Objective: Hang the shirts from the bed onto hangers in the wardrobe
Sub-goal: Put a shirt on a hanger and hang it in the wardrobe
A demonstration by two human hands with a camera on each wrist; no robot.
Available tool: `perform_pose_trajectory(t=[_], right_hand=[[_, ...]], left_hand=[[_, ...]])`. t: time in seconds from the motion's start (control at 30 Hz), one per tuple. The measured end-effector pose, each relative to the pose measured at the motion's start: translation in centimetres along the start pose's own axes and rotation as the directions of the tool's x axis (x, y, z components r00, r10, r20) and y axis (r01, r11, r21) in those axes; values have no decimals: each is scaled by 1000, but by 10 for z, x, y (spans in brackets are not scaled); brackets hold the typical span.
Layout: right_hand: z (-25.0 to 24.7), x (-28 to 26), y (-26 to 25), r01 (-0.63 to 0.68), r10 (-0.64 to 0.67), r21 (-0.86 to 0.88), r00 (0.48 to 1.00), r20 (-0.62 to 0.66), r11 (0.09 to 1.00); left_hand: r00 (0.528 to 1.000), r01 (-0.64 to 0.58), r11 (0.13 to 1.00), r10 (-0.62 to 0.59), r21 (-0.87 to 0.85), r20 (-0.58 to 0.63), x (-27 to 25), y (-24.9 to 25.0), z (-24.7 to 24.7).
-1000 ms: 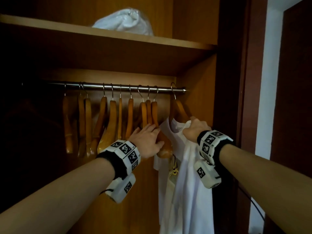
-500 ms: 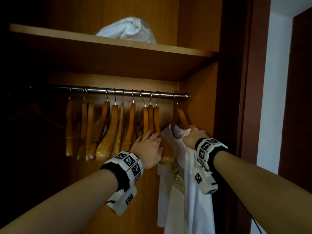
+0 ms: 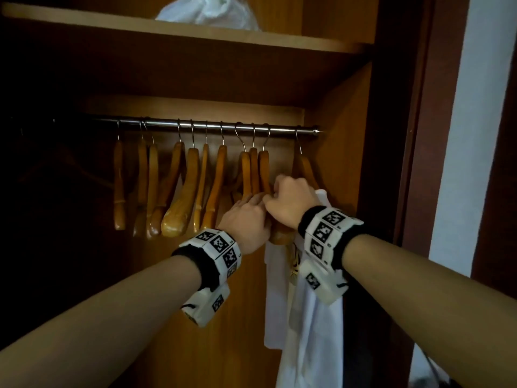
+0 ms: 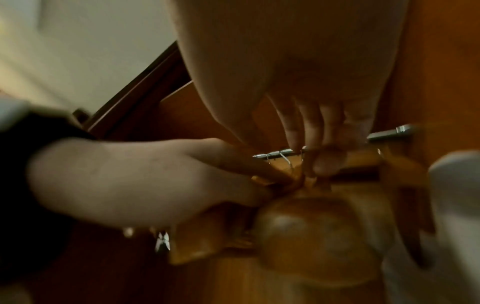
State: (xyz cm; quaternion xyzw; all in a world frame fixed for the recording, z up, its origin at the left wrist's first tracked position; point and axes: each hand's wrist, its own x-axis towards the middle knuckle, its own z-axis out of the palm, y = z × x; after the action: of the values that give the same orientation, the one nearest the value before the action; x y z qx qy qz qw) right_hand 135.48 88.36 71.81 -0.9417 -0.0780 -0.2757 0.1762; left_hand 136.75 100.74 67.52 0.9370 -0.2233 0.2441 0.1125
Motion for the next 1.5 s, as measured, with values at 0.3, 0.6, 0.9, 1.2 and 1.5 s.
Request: perform_pose_trajectory(t=[0.3,0.6,0.9,1.2,1.5], right_hand=[[34,1,9,-135,131,39,987,94,990],[40,15,7,-205,213,-74,971,110,976],[31,16,-2,-243,242,29,970,37,970],[13,-36,10,-213,211,-30,975,-62,977],[-22,-141,39,-225,226,39,974,-7,973]], left_hand=[[996,78,997,-77,25,-50,-6,-3,1],[1000,17,998,-16,52,-26,-10,-14,2],[1000,-18,1000,18,11,10,-8,-24,2],[999,-29,998,29,60,-12,-1,-19,19],[998,8,998,-4,65,-68,-25,0,13]])
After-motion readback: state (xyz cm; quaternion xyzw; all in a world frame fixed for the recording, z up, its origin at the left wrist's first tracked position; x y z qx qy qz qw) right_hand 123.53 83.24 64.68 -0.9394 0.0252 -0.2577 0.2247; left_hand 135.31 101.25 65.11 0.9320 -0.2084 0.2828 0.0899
